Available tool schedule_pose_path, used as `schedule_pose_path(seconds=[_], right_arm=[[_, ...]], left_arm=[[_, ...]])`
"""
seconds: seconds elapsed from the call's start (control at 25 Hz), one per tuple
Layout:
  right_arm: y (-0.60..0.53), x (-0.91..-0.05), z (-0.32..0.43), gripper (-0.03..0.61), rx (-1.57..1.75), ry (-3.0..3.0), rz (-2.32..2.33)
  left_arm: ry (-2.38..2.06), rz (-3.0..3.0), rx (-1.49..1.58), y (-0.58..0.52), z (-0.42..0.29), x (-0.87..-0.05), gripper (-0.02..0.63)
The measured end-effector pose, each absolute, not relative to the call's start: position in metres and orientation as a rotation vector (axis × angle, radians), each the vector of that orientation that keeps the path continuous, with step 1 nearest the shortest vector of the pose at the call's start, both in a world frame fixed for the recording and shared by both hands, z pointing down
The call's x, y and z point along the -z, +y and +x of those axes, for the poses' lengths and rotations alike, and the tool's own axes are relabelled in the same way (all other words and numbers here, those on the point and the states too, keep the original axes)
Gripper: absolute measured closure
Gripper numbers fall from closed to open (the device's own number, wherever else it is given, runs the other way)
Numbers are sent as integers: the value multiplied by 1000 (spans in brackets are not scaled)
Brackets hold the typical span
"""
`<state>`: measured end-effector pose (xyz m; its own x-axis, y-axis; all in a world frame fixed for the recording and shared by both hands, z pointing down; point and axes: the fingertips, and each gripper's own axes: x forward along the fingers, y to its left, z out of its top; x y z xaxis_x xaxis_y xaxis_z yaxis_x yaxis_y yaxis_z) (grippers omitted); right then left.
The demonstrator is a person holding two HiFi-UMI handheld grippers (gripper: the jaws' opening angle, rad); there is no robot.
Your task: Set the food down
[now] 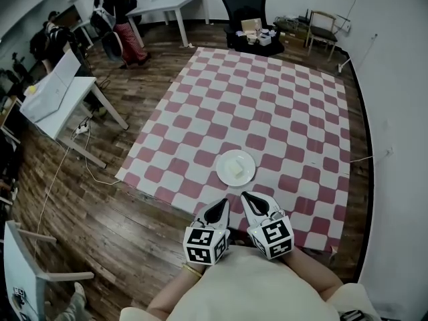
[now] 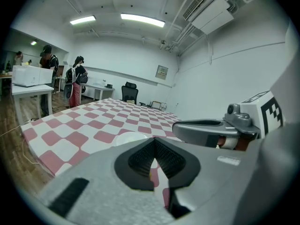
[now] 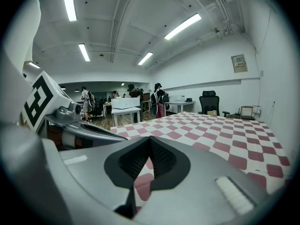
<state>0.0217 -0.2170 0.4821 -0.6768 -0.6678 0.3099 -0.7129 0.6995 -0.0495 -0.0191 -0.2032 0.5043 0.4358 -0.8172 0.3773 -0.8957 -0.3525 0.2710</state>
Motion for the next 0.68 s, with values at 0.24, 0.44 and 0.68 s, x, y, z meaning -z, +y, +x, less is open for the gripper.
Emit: schedule_pose_path(seconds=[0.24,0.44,0.68], right_arm=[[-220,-478,21,574,-234,-2656,1114],[-223,-477,21,574,-229,-2660,1125],[-224,-477,18,574,-234,-2661,1127]], left_arm=[[-1452,2270,-253,-205,-21,-502,607],[-1445,2284,-264,-207,-20,-501,607],[-1452,2280,-264,-207,-23,-500,607]])
